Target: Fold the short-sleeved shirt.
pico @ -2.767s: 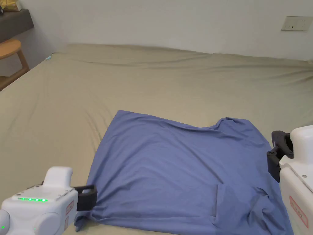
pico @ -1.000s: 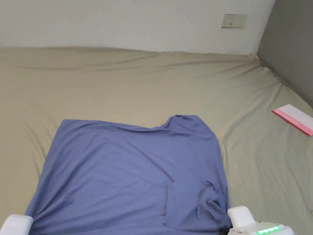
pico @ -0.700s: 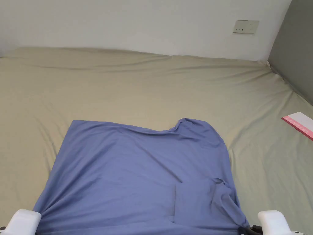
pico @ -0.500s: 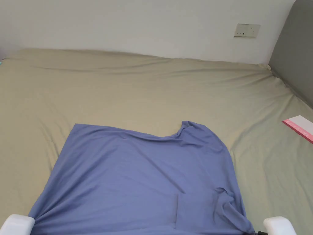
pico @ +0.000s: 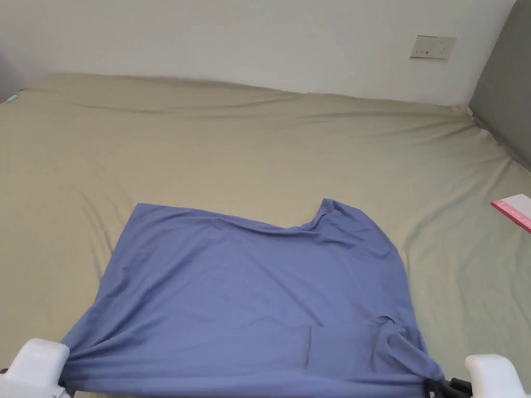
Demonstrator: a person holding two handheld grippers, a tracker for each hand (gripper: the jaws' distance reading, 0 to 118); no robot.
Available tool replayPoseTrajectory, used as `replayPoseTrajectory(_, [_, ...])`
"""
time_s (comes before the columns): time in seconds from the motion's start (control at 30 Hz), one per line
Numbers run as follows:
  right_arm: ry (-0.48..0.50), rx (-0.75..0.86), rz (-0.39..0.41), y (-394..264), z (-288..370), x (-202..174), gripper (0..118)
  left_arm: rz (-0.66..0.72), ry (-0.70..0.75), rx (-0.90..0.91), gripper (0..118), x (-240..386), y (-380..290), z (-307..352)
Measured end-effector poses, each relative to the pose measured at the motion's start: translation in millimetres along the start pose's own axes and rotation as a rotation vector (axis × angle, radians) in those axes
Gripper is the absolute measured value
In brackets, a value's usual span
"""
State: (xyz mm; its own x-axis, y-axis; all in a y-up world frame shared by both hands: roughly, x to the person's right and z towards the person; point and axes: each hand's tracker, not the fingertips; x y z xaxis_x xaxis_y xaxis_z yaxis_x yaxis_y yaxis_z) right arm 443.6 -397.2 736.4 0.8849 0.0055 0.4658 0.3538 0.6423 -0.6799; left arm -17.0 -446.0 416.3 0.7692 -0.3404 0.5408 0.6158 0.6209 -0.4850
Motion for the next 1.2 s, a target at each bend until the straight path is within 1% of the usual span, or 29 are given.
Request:
replayPoseTrajectory(0.17, [-0.041, 0.004, 0.009, 26, -21, -7, 11, 0.004, 0.001, 0.005, 5, -3, 36, -17])
replayPoseTrajectory(0.3, [-0.072, -0.018, -0.005, 48, -50, -6, 11, 0.009, -0.010, -0.012, 5, -4, 65, -41])
replayPoseTrajectory(0.47, [-0.095, -0.071, -0.006, 74, -98, -2, 11, 0.004, -0.057, -0.120, 5, 0, 97, -90])
replayPoseTrajectory(0.63, [-0.106, -0.133, 0.007, 93, -151, 4, 11, -0.048, -0.073, -0.205, 5, 11, 122, -139])
replayPoseTrajectory(0.77, [-0.115, -0.167, 0.024, 100, -180, 7, 11, -0.088, -0.092, -0.279, 5, 18, 135, -167])
replayPoseTrajectory(0.9, [-0.119, -0.168, 0.015, 107, -195, 11, 11, -0.080, -0.104, -0.288, 5, 18, 144, -177])
replayPoseTrajectory(1.0, [-0.125, -0.155, 0.001, 113, -199, 12, 11, -0.019, -0.098, -0.241, 5, 14, 148, -174])
replayPoseTrajectory(1.03, [-0.128, -0.154, -0.003, 115, -200, 11, 11, -0.020, -0.103, -0.256, 5, 13, 149, -174])
replayPoseTrajectory(1.17, [-0.136, -0.159, -0.007, 115, -202, 10, 12, -0.016, -0.112, -0.272, 6, 18, 142, -169])
replayPoseTrajectory(1.2, [-0.140, -0.154, -0.016, 115, -201, 10, 13, -0.002, -0.113, -0.258, 6, 18, 140, -167])
